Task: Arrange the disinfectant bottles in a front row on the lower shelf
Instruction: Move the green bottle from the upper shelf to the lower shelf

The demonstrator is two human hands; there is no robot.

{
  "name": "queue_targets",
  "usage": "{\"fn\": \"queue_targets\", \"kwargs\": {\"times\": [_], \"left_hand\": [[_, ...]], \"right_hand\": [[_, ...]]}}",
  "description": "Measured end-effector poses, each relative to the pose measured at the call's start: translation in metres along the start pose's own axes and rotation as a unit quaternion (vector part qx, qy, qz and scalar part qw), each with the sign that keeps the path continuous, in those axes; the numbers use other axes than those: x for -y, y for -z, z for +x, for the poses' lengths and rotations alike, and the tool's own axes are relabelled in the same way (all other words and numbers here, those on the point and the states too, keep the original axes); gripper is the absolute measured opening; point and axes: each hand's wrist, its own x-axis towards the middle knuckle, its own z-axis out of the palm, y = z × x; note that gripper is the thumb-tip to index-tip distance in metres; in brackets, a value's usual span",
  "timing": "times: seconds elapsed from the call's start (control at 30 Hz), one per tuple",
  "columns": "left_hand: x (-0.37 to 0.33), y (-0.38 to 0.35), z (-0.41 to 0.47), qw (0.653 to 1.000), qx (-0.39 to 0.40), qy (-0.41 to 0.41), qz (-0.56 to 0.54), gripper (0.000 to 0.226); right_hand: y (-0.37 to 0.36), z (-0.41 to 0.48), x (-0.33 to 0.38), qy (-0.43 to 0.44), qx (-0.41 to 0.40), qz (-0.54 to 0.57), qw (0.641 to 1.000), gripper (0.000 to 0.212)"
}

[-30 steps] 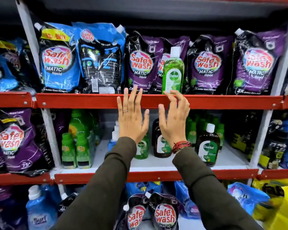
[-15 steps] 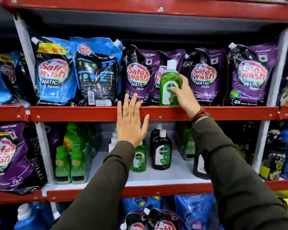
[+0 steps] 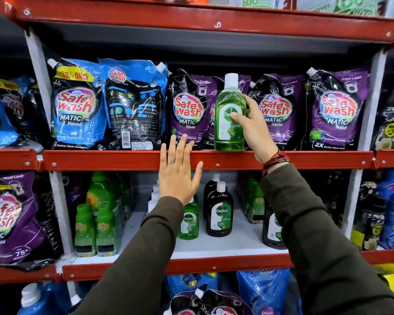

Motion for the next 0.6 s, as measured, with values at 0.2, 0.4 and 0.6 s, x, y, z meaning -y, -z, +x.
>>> {"fn": "queue_targets", "kwargs": {"times": [0.2, 0.4, 0.6], "left_hand": [[0.009, 0.009, -0.004, 0.999, 0.024, -0.029, -0.015, 0.069], [0.011, 0.015, -0.044, 0.998, 0.009, -0.001, -0.055, 0.072], [0.015, -0.009, -0.111, 0.994, 0.07, 0.026, -0.077, 0.07]], "right_hand": [[-0.004, -0.038, -0.009, -0.001, 0.01, 0.028, 1.0, 0.056], [-0.02, -0.085, -0.041, -0.009, 0.01, 0.054, 0.998, 0.056], [-0.037, -0.137, -0.094, -0.032, 0.022, 0.047, 0.998, 0.056]]}}
